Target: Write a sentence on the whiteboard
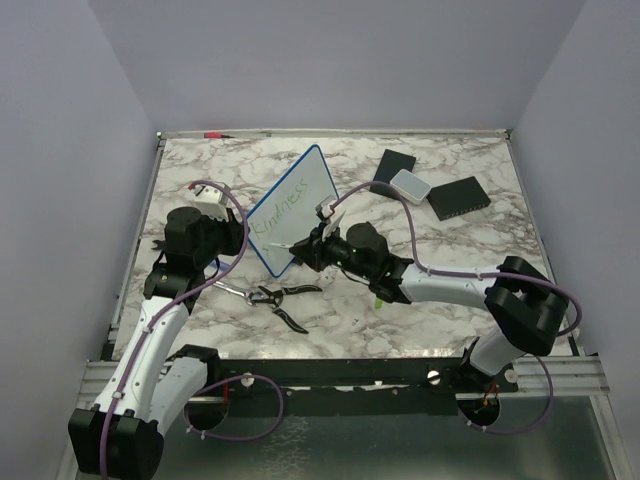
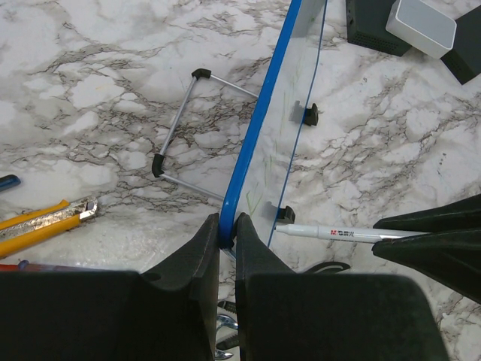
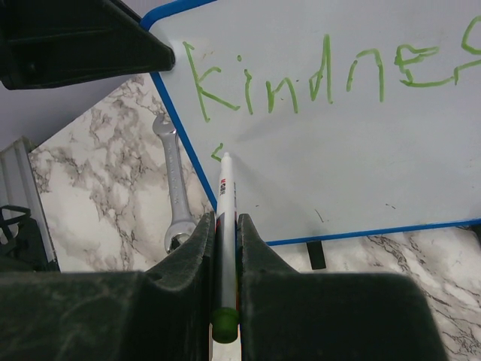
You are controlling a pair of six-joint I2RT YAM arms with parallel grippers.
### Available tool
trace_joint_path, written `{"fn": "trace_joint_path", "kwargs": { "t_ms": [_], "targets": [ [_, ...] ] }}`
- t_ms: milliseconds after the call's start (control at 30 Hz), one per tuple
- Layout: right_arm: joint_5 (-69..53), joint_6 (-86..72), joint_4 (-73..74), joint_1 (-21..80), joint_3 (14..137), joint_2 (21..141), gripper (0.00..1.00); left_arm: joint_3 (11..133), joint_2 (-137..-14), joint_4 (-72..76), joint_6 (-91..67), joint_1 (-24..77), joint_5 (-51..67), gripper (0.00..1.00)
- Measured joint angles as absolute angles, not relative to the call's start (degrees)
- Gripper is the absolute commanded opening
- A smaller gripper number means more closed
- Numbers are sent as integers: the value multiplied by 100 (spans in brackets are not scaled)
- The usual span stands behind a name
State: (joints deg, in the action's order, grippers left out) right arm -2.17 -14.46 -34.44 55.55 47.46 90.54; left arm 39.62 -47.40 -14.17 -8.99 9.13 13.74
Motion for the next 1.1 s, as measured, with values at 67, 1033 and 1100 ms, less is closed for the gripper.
{"fn": "trace_joint_path", "kwargs": {
  "t_ms": [67,1033,1100],
  "targets": [
    [-217,-1446,-3454,5555,4775,9089,1,3962,-4740,-1417,-899,913,1374,3],
    [141,-1570,-3332,5590,5054,9386,1,3962,-4742,-1420,-902,913,1369,3],
    [248,-1603,-3328,5594,5054,9386,1,3962,-4742,-1420,-902,913,1367,3]
  ]
}}
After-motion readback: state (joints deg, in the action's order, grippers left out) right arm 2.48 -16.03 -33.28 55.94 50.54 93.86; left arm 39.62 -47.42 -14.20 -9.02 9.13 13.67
